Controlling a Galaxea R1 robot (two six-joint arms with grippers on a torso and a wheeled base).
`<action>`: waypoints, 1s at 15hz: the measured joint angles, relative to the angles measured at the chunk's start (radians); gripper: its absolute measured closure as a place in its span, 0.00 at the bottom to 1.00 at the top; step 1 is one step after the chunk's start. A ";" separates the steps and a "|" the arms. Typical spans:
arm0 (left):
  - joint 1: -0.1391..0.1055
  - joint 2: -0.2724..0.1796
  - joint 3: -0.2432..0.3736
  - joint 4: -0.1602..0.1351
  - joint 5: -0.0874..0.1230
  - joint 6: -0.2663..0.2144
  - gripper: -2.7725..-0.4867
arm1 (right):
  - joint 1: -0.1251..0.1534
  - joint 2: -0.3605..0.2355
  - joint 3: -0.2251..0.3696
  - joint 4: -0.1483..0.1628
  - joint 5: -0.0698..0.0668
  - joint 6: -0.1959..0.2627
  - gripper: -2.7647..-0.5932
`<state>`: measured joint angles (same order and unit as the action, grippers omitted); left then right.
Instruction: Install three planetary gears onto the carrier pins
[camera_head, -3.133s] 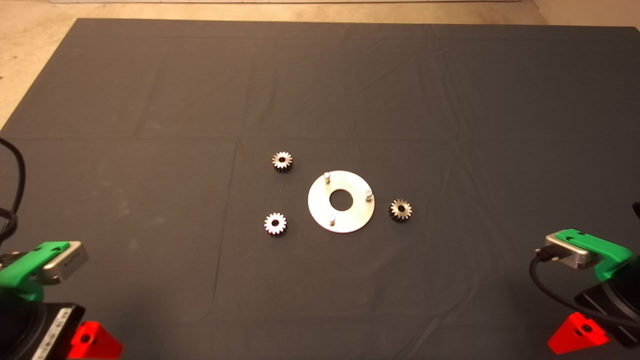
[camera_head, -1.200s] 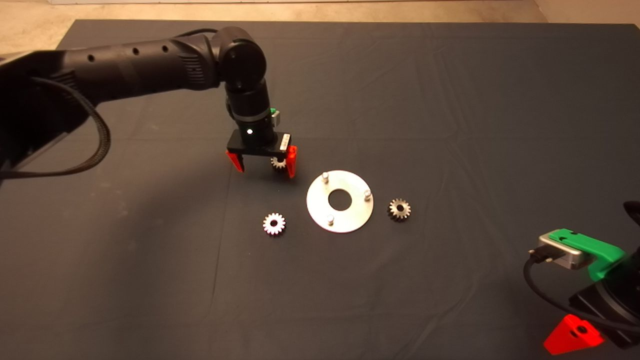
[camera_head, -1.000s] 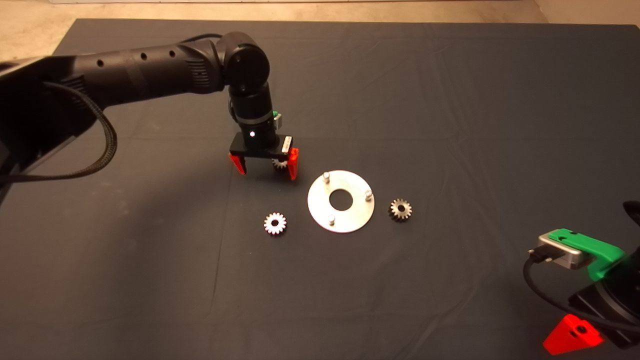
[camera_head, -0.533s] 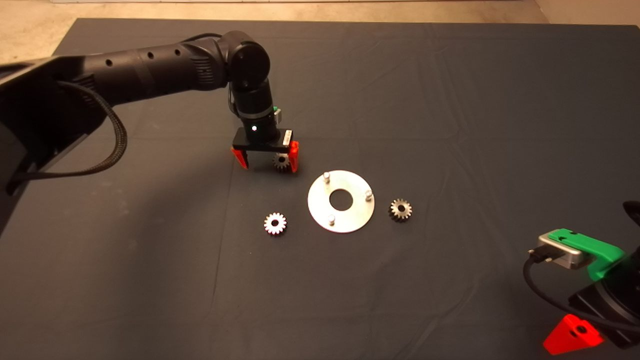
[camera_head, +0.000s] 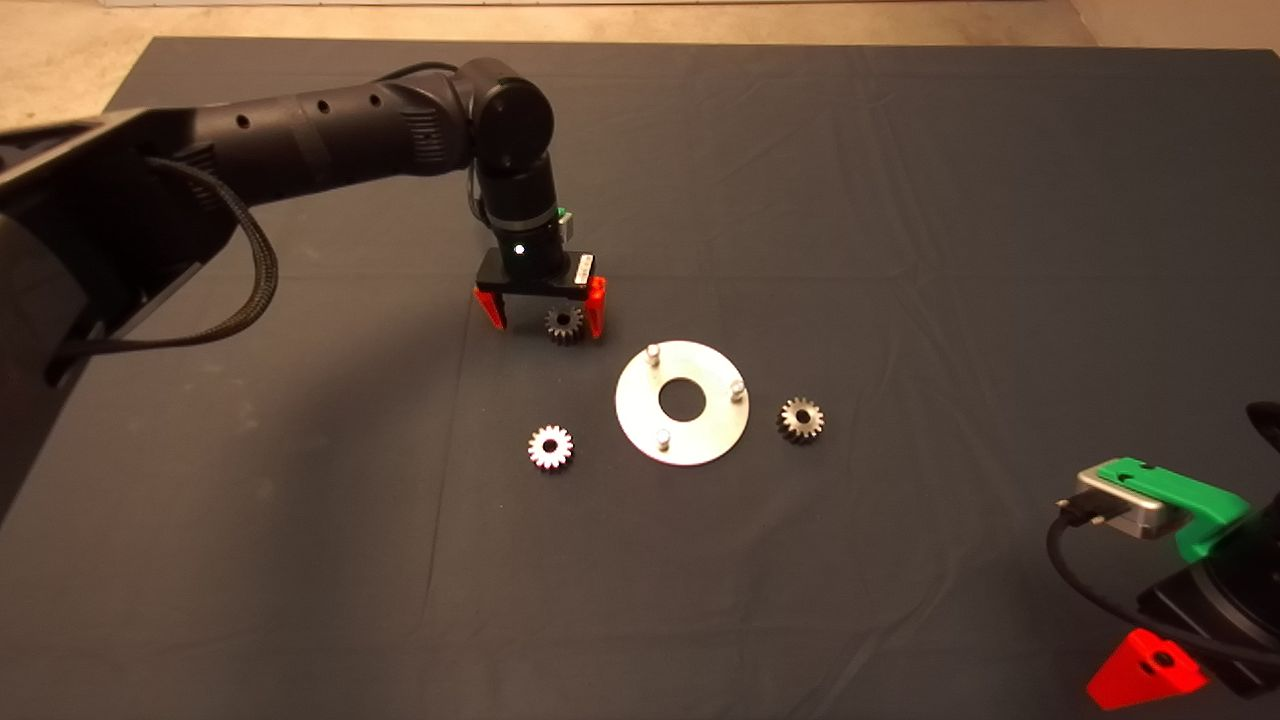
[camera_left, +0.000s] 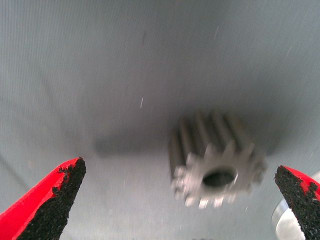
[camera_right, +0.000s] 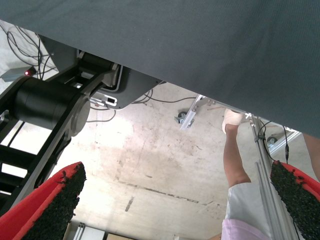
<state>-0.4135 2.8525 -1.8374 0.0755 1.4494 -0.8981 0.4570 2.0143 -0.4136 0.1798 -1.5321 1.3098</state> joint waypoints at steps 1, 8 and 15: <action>0.000 0.008 -0.014 0.000 0.000 0.011 0.01 | 0.000 0.000 0.000 0.000 0.000 0.000 0.01; 0.000 0.019 -0.020 -0.001 -0.001 0.018 0.04 | 0.000 0.000 0.000 0.000 -0.001 0.000 0.01; 0.000 0.018 -0.014 -0.004 -0.001 0.043 0.17 | 0.000 0.000 0.000 0.000 -0.001 0.000 0.01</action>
<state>-0.4136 2.8706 -1.8515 0.0717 1.4481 -0.8549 0.4570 2.0145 -0.4136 0.1798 -1.5328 1.3098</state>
